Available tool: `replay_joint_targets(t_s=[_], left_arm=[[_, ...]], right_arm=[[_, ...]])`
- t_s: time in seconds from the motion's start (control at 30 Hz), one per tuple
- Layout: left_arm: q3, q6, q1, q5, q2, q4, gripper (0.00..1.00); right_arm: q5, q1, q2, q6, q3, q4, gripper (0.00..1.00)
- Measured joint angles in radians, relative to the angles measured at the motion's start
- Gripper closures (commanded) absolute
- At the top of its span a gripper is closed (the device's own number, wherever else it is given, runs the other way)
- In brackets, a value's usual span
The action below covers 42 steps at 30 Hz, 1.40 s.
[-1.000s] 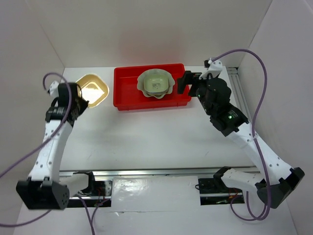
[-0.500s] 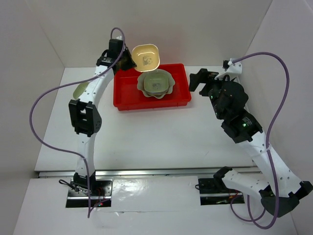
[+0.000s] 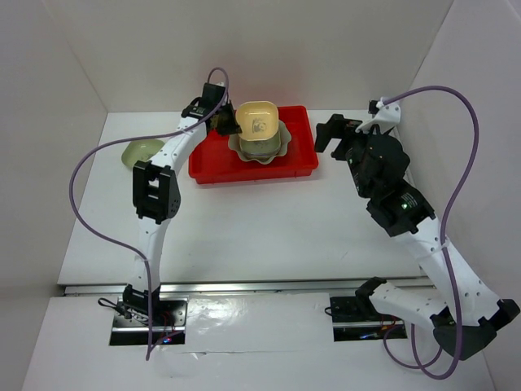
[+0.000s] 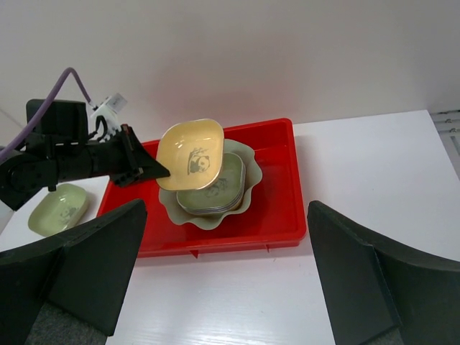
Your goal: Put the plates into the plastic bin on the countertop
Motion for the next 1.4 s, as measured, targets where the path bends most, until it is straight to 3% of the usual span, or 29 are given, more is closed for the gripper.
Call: replay_joint_targets(t_s=[0.1,0.23,0.43,0.5,0.53,0.63,0.77,1.0,1.13,1.4], left_arm=[[0.000,0.004,0.000,0.002,0.002,0.002,0.59],[0.000,0.000,0.000,0.011,0.002,0.015,0.40],[-0.001,-0.002,0.000,0.019,-0.003,0.028,0.34],[-0.037,-0.005,0.006,-0.005,-0.038,0.031,0.19],[-0.079,-0.010,0.010,-0.029,-0.074,0.031,0.02],[-0.209,-0.048,0.060,-0.073,-0.219,0.012,0.00],[-0.257,-0.080,0.235,-0.138,-0.377,-0.026,0.00],[-0.283,-0.062,0.536,-0.247,-0.404,-0.082,0.02],[-0.361,0.006,0.583,-0.196,-0.348,-0.067,0.04],[-0.571,0.079,0.565,-0.055,-0.324,0.067,0.05]], right_arm=[[0.000,0.000,0.007,0.000,-0.001,0.000,0.00],[0.003,0.000,0.009,-0.004,-0.010,0.001,0.00],[0.002,0.000,0.011,-0.007,-0.013,0.000,0.00],[0.002,0.000,0.011,-0.010,-0.013,0.000,0.00],[0.002,0.000,0.011,-0.011,-0.013,0.000,0.00],[-0.002,-0.002,0.011,-0.012,-0.013,0.000,0.00],[-0.032,-0.008,0.017,-0.016,-0.013,0.000,0.00],[-0.102,-0.008,0.043,-0.019,-0.012,-0.003,0.00],[-0.130,-0.008,0.043,-0.024,-0.012,-0.003,0.00],[-0.156,-0.009,0.043,-0.037,-0.021,-0.001,0.00]])
